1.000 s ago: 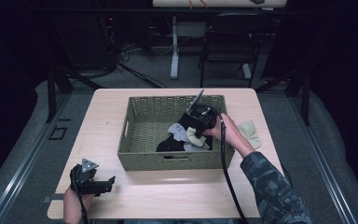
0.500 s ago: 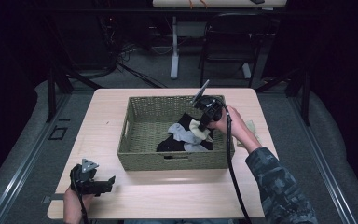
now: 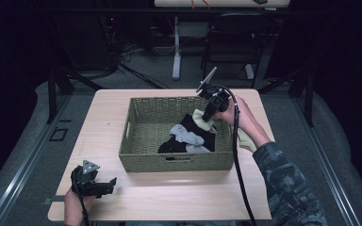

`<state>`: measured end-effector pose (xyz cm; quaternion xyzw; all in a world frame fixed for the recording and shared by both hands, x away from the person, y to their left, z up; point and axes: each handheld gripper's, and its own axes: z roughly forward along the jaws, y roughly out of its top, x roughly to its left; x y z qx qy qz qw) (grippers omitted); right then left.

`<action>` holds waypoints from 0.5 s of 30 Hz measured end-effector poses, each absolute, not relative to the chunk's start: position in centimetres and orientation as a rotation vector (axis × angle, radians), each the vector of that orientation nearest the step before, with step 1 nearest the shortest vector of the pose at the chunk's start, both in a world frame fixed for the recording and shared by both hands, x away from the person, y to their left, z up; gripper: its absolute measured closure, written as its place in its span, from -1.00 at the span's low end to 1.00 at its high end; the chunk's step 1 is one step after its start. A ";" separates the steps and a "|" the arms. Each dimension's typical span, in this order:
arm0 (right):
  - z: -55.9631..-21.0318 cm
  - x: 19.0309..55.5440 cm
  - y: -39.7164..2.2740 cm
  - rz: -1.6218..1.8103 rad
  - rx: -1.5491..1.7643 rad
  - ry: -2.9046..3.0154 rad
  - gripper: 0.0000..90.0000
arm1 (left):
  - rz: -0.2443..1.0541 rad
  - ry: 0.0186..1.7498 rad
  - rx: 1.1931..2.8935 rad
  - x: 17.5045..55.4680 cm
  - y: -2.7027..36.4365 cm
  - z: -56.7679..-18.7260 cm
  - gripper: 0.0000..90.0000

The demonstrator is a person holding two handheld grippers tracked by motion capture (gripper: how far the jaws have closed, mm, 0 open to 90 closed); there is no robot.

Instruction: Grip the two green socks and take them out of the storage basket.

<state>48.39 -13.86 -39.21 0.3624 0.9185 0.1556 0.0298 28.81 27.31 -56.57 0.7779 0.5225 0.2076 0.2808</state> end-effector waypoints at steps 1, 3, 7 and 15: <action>-39.1 48.4 -13.9 0.487 1.116 2.828 0.83 | 0.559 1.401 2.081 28.8 27.3 -56.6 -1.00; -38.8 48.4 -13.9 0.488 1.115 2.826 0.83 | 0.559 1.401 2.082 28.8 27.3 -56.6 -1.00; -37.6 48.4 -14.1 0.519 1.108 2.810 0.83 | 0.558 1.395 2.084 28.9 27.1 -56.6 -1.00; -35.7 48.4 -14.4 0.535 1.095 2.796 0.83 | 0.558 1.404 2.078 28.7 27.3 -56.5 -1.00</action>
